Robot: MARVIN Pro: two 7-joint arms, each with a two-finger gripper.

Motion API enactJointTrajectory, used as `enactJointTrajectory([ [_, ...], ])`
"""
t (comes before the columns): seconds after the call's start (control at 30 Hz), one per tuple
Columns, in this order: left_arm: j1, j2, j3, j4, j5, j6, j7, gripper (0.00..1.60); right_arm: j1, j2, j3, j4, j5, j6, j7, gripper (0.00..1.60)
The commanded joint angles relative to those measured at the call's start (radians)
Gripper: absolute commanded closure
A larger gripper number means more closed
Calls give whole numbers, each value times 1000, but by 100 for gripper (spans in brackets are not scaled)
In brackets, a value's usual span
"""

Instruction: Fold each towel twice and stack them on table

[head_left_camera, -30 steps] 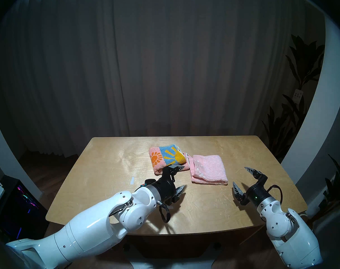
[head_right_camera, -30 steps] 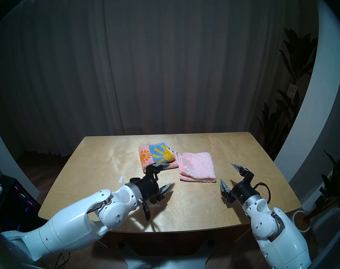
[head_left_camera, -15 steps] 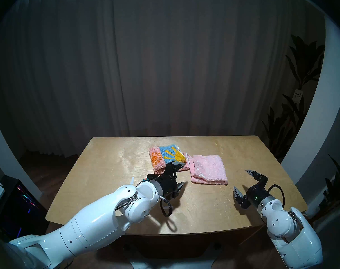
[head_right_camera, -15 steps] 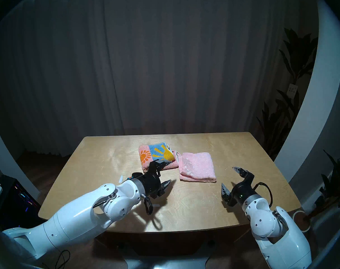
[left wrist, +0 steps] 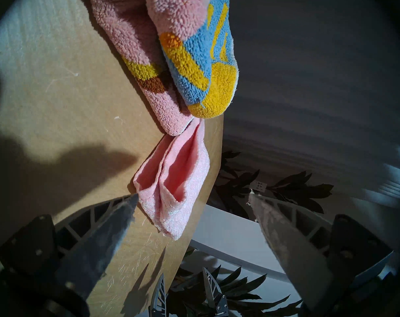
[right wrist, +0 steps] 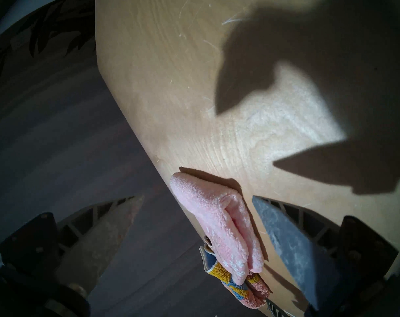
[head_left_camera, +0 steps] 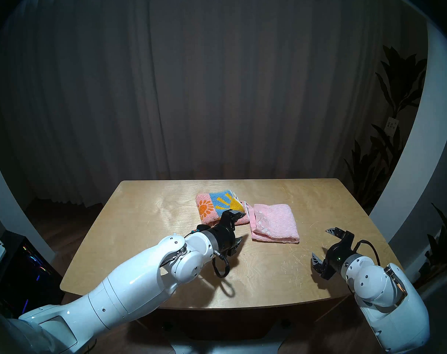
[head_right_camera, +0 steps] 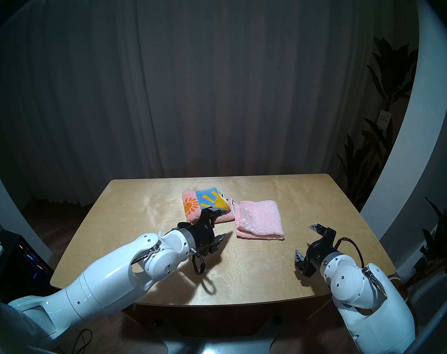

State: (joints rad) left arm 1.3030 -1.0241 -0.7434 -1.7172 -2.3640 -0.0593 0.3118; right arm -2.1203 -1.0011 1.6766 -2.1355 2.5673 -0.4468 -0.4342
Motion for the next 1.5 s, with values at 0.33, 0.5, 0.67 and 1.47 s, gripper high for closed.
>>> enactJointTrajectory([
  [0.33, -57, -94, -8, 119, -139, 139, 38, 0, 190, 131, -115, -33, -104, -168, -191, 0],
  [0.5, -61, -108, -8, 149, -157, 179, 31, 0, 252, 132, -191, 31, -164, -107, -148, 0],
  [0.67, -63, -123, -11, 177, -166, 201, 13, 0, 302, 110, -246, 112, -191, -49, -119, 0],
  [1.47, -110, -163, 52, 280, -28, 222, -36, 0, 365, 71, -347, 254, -193, 14, -112, 0],
])
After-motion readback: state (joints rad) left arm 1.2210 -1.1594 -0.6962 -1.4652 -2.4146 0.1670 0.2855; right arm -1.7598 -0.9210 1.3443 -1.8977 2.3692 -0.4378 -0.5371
